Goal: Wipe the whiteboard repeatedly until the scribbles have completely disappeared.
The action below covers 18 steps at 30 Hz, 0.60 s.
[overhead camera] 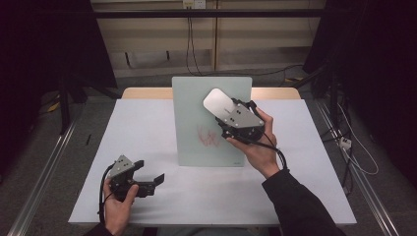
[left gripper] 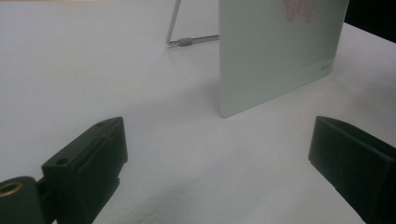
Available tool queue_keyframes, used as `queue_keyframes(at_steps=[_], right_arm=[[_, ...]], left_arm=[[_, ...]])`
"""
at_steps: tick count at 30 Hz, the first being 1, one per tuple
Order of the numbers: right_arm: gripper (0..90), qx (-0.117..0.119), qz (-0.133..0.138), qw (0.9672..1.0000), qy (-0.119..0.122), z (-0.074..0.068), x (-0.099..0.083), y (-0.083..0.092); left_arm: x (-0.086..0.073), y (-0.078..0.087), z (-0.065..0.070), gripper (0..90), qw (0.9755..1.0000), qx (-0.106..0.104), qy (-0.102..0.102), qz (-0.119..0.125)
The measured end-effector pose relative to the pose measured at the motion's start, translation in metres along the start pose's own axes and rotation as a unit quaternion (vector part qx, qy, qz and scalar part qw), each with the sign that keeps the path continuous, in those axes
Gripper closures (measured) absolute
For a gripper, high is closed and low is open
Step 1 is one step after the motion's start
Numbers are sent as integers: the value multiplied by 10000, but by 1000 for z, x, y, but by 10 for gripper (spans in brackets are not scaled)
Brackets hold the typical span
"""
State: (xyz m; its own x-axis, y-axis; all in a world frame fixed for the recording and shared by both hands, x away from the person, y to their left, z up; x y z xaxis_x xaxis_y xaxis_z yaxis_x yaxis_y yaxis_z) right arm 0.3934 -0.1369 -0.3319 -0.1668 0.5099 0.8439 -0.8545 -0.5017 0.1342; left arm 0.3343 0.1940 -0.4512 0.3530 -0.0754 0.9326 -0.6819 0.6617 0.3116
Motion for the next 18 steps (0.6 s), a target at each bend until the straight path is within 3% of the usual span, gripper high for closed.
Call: queue_keyframes(at_steps=[9, 18], right_arm=[[316, 344, -93, 9994, 37, -39, -17, -4], [316, 850, -265, 9959, 178, -75, -29, -11]], left_arm=[[0, -1, 1, 44, 10000, -2, 14, 13], [0, 1, 0, 44, 10000, 3, -8, 7]])
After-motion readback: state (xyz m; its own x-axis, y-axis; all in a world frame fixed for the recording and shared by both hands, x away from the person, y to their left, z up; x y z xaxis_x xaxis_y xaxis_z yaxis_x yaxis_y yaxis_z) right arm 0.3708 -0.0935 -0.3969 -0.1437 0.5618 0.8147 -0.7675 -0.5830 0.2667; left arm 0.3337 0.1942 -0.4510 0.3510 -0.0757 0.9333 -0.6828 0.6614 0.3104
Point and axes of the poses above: each handheld gripper's, and its own axes: y roughly backward along the jaws, x roughly out of its top, z roughly to its right, the point moved 2 cm from there along -y, roughly forward along the jaws, and after that the axes turned 10 degrees about z, right-handed, at the moved point
